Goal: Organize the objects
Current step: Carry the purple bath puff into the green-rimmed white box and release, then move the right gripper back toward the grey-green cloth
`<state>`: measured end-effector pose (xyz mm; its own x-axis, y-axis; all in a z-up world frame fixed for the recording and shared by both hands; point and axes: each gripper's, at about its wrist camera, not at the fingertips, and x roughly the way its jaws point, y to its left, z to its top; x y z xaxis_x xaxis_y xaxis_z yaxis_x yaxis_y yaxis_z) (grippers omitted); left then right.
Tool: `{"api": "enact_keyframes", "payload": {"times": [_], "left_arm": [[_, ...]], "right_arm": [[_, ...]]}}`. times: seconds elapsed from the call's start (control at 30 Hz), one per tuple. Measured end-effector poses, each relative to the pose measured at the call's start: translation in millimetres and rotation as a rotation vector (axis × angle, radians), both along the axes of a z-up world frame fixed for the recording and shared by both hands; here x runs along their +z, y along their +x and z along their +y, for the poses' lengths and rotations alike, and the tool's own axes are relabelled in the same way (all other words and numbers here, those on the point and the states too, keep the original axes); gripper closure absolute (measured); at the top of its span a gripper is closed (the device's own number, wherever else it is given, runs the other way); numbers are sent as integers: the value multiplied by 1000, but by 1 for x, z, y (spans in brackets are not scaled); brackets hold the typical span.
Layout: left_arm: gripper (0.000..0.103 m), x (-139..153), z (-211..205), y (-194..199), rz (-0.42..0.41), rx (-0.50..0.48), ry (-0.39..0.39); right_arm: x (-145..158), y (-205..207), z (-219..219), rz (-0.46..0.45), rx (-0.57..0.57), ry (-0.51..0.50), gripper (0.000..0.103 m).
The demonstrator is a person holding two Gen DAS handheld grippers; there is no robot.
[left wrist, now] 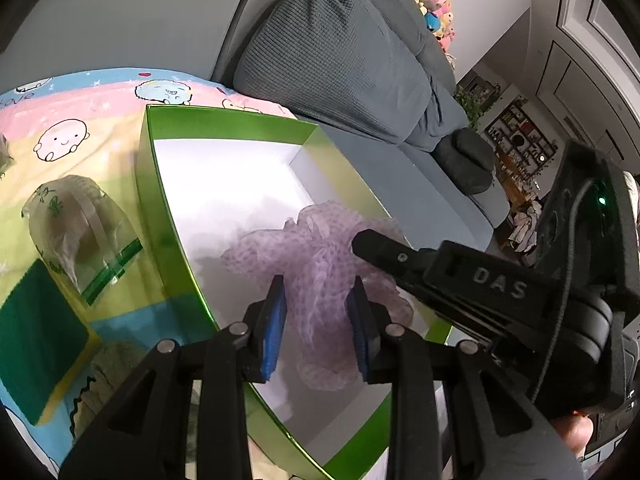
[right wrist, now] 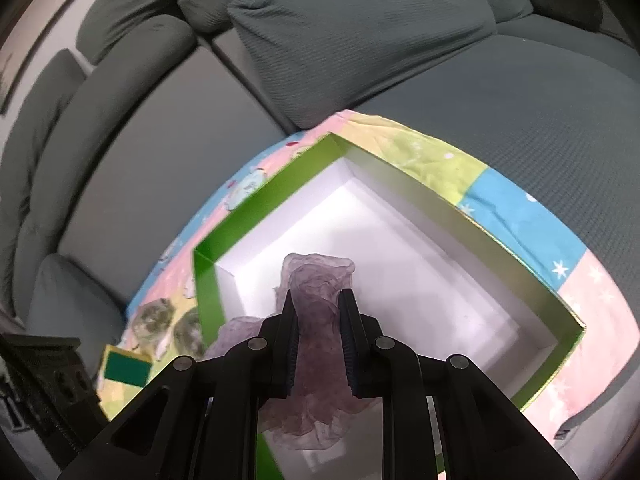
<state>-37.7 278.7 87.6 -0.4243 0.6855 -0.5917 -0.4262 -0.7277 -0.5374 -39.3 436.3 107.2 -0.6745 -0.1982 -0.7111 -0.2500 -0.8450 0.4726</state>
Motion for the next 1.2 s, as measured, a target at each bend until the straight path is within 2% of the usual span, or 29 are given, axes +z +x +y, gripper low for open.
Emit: {"api": "enact_keyframes", "payload": {"times": [0.07,0.13,0.37,0.43,0.5,0.57,0.63,0.73,0.9,1.07,1.2], "left_arm": [[71,2,-1,2,5,-1,-2],[60,4,-4,4,12,-2,-4],[36,14,-19,12,40,19,-1],[25,18,-23,15,57,24,-13],[20,22,-31,19,75,38,-32],[14,27,-42,21,81,41,-23],[5,32,-52,22,83,45,7],[1,43,-69,29,103,55,11],[1,55,-101,45,148,98,-41],[1,53,-137,54,146,176,-59],[1,42,-164,59,136,246,-65]], "right_arm": [[-1,-1,1,-18,-24,27,81],[-1,0,4,-17,-36,26,81],[5,4,3,-4,-55,37,81],[8,4,2,2,-65,49,72],[12,7,1,18,-75,58,49],[16,8,-1,36,-77,61,38],[21,10,-5,46,-80,82,36],[28,11,-12,56,-73,114,32],[38,12,-25,93,-39,126,27],[49,19,-42,130,-4,160,23],[53,25,-51,162,40,149,20]]}}
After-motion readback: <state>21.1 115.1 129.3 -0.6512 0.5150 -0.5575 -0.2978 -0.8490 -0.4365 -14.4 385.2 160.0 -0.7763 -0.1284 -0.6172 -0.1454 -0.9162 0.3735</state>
